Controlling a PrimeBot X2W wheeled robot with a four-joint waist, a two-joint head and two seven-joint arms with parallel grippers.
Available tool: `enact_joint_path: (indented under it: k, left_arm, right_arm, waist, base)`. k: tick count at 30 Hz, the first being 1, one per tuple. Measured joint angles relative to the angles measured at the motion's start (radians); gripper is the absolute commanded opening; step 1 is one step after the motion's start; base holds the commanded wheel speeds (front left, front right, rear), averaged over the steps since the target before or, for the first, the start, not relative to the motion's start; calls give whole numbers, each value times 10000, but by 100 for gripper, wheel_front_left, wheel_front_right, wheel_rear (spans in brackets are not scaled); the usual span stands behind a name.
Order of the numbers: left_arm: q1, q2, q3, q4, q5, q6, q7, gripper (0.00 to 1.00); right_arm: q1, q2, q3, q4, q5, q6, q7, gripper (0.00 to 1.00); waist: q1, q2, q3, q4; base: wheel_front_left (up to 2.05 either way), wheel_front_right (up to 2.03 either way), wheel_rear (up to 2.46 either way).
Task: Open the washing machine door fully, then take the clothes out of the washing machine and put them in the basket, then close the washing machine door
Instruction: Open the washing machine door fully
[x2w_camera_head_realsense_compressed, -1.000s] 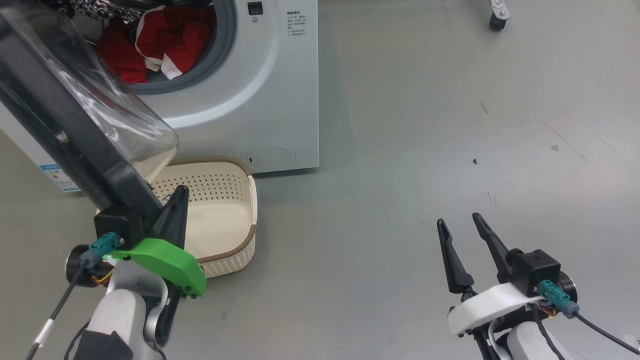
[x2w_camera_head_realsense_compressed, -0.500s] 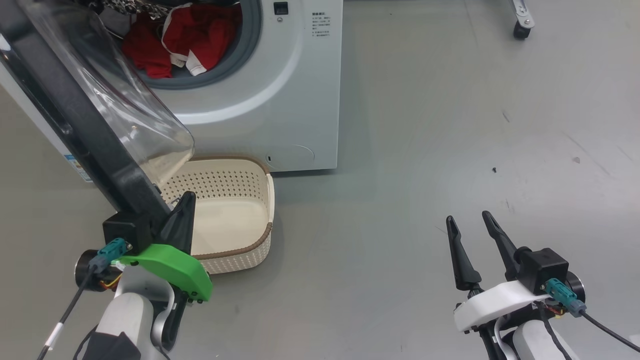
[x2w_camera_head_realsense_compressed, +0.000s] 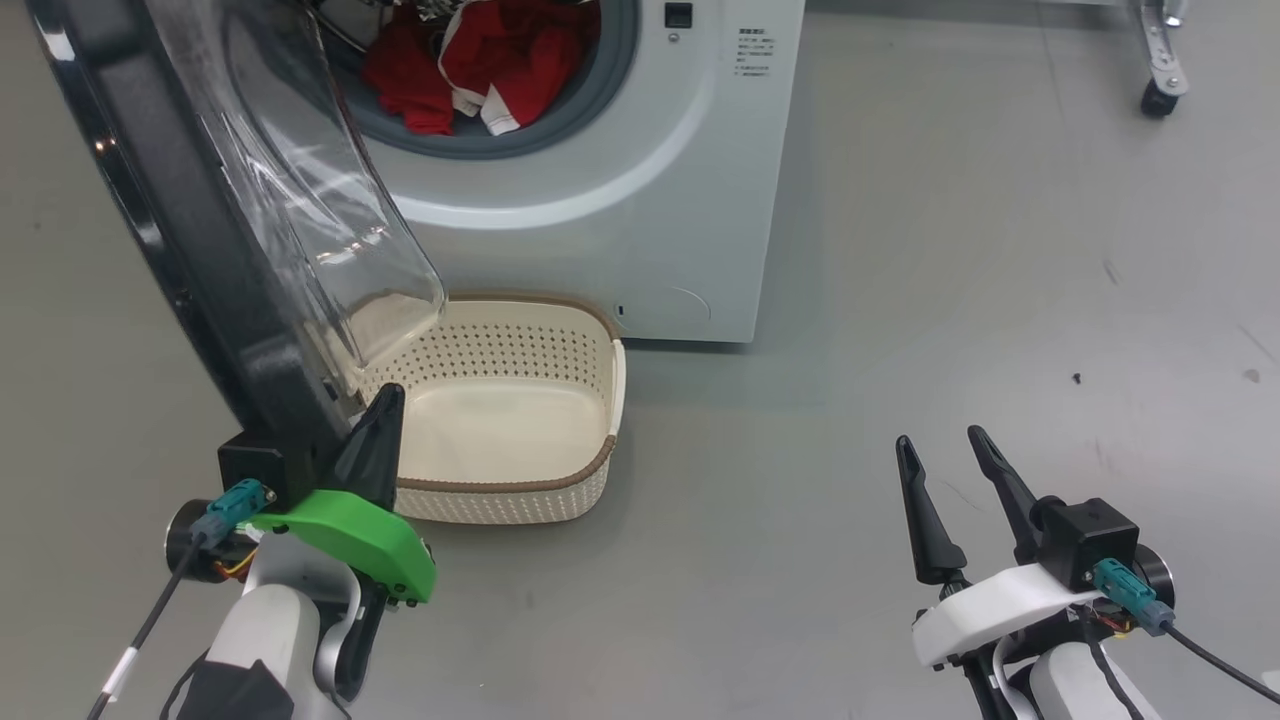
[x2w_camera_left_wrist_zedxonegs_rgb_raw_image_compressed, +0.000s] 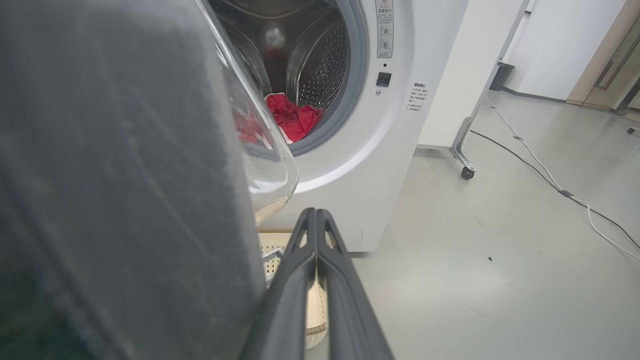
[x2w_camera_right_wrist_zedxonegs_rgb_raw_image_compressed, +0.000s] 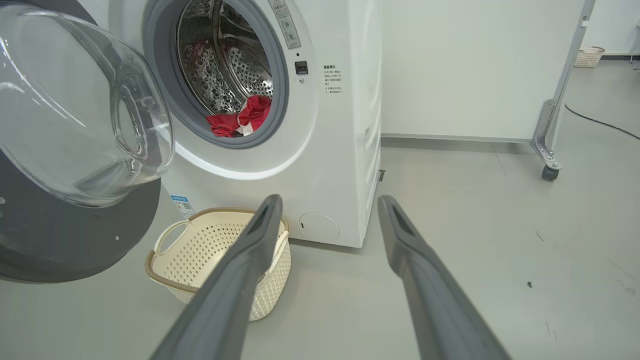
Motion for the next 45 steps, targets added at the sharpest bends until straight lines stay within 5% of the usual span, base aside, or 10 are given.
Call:
enact_joint_path:
  k: [19, 45]
  left_arm:
    - [-133, 123, 842, 311, -510, 291, -589, 0]
    - [-601, 1522, 3312, 470, -1843, 648, -830, 0]
  right_arm:
    - [-5, 48, 244, 203, -339, 196, 0, 100]
    - [-676, -144, 523, 251, -775, 255, 163, 100]
  waist:
    - [0, 0, 190, 1848]
    - [1, -1, 1745, 1902]
  base:
    - [0, 0, 0]
    - [0, 0, 0]
